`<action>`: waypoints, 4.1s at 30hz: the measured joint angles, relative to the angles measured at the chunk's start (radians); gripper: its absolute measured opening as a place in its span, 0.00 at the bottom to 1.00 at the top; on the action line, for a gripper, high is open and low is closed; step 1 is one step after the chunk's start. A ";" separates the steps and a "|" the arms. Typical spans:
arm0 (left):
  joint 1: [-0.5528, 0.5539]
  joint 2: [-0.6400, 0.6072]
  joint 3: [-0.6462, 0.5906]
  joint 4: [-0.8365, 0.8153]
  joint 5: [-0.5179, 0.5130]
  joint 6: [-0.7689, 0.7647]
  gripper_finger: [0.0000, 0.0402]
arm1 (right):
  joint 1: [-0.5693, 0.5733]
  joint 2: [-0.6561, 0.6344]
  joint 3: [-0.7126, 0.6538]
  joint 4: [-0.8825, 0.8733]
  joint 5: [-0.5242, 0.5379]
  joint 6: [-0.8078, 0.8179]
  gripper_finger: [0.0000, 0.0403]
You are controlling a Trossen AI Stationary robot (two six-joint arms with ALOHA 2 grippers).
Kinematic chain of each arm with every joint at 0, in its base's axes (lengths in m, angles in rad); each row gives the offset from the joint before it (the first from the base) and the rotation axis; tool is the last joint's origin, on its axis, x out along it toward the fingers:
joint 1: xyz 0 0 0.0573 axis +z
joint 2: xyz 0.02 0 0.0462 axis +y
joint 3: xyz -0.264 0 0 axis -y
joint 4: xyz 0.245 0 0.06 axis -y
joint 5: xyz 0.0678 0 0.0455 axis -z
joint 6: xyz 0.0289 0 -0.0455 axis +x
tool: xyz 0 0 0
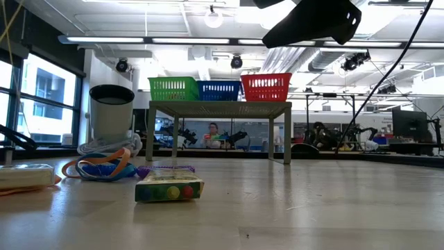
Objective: Pick & Place Office Desk Supplies
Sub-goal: Put the orange rubber band into the red bin on the shelf
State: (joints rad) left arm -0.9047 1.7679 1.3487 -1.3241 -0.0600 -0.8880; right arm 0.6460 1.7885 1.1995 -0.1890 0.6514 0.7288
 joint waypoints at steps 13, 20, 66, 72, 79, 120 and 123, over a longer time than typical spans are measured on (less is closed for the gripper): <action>0.000 0.000 -0.001 -0.003 -0.038 -0.061 0.19 | 0.002 0.000 0.000 0.000 -0.009 0.007 0.62; -0.003 0.000 -0.001 -0.003 -0.106 -0.033 0.38 | 0.002 0.002 0.000 0.000 -0.014 0.004 0.62; -0.053 -0.004 -0.327 0.286 0.066 0.081 0.41 | 0.000 0.003 0.000 0.008 -0.023 -0.023 0.62; -0.053 -0.005 -0.361 0.317 0.090 0.076 0.35 | 0.000 0.003 0.000 0.009 -0.023 -0.023 0.62; -0.053 -0.003 -0.381 0.331 0.099 0.088 0.09 | 0.000 0.003 0.000 0.019 -0.023 -0.023 0.62; -0.049 -0.024 -0.306 0.154 0.026 -0.078 0.00 | 0.000 0.003 0.000 0.028 -0.023 -0.026 0.62; -0.034 -0.024 -0.306 0.153 0.028 -0.087 0.00 | 0.000 0.003 0.000 0.027 -0.023 -0.027 0.62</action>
State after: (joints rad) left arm -0.9390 1.7435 1.0431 -1.1713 -0.0319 -0.9748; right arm 0.6456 1.7916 1.1998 -0.1616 0.6285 0.7021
